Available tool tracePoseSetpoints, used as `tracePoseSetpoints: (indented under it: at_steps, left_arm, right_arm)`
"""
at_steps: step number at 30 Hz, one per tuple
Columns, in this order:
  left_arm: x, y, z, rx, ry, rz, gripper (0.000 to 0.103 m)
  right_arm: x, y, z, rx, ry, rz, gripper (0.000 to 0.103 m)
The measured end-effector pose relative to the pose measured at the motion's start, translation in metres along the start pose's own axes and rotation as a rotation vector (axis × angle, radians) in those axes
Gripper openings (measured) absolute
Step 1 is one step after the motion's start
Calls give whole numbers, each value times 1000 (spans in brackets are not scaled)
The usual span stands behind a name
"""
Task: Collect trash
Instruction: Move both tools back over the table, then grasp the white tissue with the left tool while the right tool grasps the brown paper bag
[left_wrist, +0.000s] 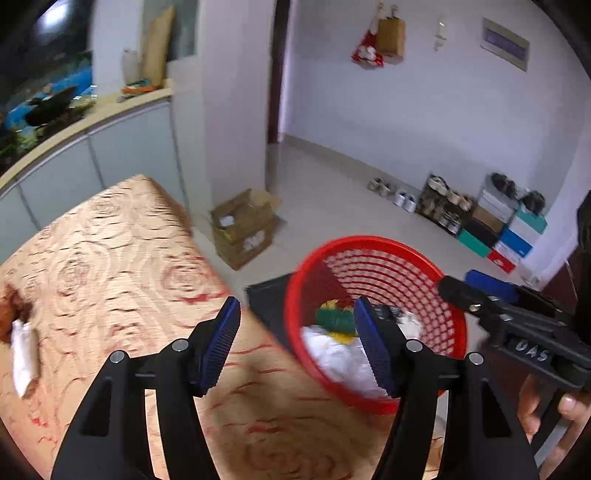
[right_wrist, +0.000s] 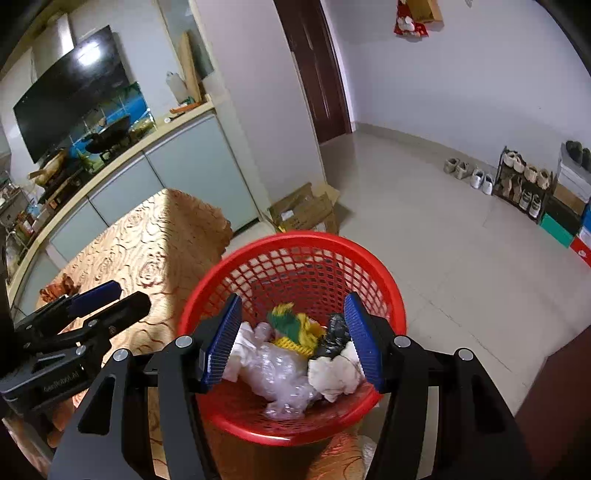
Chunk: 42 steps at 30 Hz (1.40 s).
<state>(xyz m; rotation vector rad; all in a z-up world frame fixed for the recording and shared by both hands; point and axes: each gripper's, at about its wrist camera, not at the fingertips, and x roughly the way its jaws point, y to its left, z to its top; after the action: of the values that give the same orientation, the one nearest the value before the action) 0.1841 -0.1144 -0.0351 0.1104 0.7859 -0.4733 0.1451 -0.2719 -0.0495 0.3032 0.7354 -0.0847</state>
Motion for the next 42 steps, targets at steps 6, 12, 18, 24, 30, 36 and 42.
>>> tracePoseSetpoints:
  at_steps: [6,12,18,24,30,36,42]
  left_arm:
    - [-43,40,-18,-26,-69,164,65]
    - [-84,111,-44,-113,-102,347,71]
    - [-90,180,-56,-237,-75,447,71]
    - [-69,212,-56,-286,-32,417,71]
    - [-40,233,-54,-325,28,374,71]
    - [-22,246,-53,-347,86,370,36]
    - [-22,253,-60,-362,92,355,10]
  right_arm:
    - [-15,39,3,-62,-39,52,57]
    - [-16,90,5,-139,-39,122,58]
    - [-11,137,2,-197,-26,179,58]
    - [-7,164,6,-244,-19,197,58]
    - [1,171,11,-255,-10,194,58]
    - [13,175,15,-258,4,184,58]
    - [20,189,15,-280,13,193,58]
